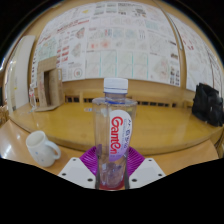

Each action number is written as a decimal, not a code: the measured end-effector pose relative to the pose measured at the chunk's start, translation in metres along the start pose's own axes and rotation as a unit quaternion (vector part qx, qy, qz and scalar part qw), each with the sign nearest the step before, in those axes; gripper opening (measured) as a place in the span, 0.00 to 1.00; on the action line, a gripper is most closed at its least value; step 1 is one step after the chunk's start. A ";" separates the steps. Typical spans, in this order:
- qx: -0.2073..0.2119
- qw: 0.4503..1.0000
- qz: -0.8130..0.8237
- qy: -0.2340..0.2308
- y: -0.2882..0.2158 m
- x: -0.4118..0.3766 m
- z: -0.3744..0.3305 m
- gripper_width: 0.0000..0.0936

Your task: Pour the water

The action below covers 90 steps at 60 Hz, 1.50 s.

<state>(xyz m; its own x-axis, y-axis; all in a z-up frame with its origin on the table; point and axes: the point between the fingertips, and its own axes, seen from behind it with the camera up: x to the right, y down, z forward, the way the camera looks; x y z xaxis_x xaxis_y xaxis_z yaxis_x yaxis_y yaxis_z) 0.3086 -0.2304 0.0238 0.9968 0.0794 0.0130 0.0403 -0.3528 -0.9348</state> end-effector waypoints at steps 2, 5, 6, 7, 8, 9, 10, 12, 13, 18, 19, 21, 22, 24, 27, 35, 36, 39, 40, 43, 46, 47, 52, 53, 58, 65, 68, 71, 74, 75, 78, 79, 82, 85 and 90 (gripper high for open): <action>0.022 1.000 0.005 -0.004 -0.005 0.000 -0.004 0.35; 0.024 1.000 0.004 -0.008 -0.004 0.000 -0.009 0.36; 0.020 1.000 0.000 -0.007 -0.001 0.000 -0.011 0.36; 0.027 1.000 -0.004 -0.008 -0.001 -0.001 -0.006 0.36; 0.030 1.000 -0.006 -0.009 0.000 0.001 -0.006 0.41; 0.032 0.999 -0.010 -0.008 0.000 0.001 -0.007 0.40; 0.035 0.999 -0.012 -0.008 -0.001 0.001 -0.007 0.42; 0.038 0.999 -0.012 -0.007 0.000 0.001 -0.006 0.45; 0.034 0.999 -0.011 -0.006 -0.004 0.003 -0.015 0.47; 0.009 1.000 -0.002 -0.001 0.003 0.002 -0.009 0.56; -0.003 1.000 -0.001 0.001 0.007 0.002 -0.008 0.60; -0.030 1.000 -0.002 0.008 0.017 0.004 -0.010 0.73; -0.041 0.999 -0.003 0.011 0.022 0.005 -0.012 0.80; -0.056 0.998 -0.004 0.017 0.025 0.008 -0.016 0.93; -0.063 0.998 -0.003 0.031 0.026 0.008 -0.031 0.88; -0.068 0.996 -0.003 0.060 0.010 0.004 -0.088 0.90; -0.068 0.996 -0.003 0.061 0.008 0.001 -0.097 0.91; -0.064 0.996 -0.001 0.065 -0.001 -0.007 -0.126 0.91; -0.063 0.996 -0.001 0.066 -0.005 -0.009 -0.135 0.91; -0.060 0.996 -0.001 0.070 -0.012 -0.019 -0.169 0.91; -0.060 0.995 0.001 0.077 -0.017 -0.030 -0.203 0.91; -0.059 0.995 0.001 0.078 -0.019 -0.034 -0.214 0.91; -0.052 0.995 -0.003 0.086 -0.024 -0.054 -0.273 0.91; -0.052 0.995 -0.005 0.088 -0.026 -0.057 -0.284 0.91; -0.050 0.994 -0.011 0.094 -0.024 -0.078 -0.340 0.91; -0.054 0.994 -0.009 0.090 -0.015 -0.109 -0.401 0.91; -0.056 0.995 -0.014 0.083 -0.011 -0.121 -0.421 0.91; -0.055 0.995 -0.021 0.082 -0.009 -0.128 -0.430 0.91; -0.054 0.995 -0.027 0.083 -0.008 -0.134 -0.447 0.91; -0.054 0.995 -0.028 0.081 -0.008 -0.136 -0.451 0.91; -0.053 0.995 -0.028 0.077 -0.008 -0.141 -0.460 0.91; -0.052 0.995 -0.028 0.078 -0.008 -0.141 -0.463 0.91; -0.048 0.995 -0.032 0.079 -0.006 -0.142 -0.467 0.91; -0.049 0.995 -0.030 0.077 -0.005 -0.145 -0.473 0.91; -0.050 0.996 -0.023 0.071 -0.002 -0.149 -0.479 0.91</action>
<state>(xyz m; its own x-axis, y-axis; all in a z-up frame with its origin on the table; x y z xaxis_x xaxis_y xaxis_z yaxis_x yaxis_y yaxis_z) 0.1930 -0.6882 0.1933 0.9931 -0.0335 0.1120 0.0857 -0.4426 -0.8926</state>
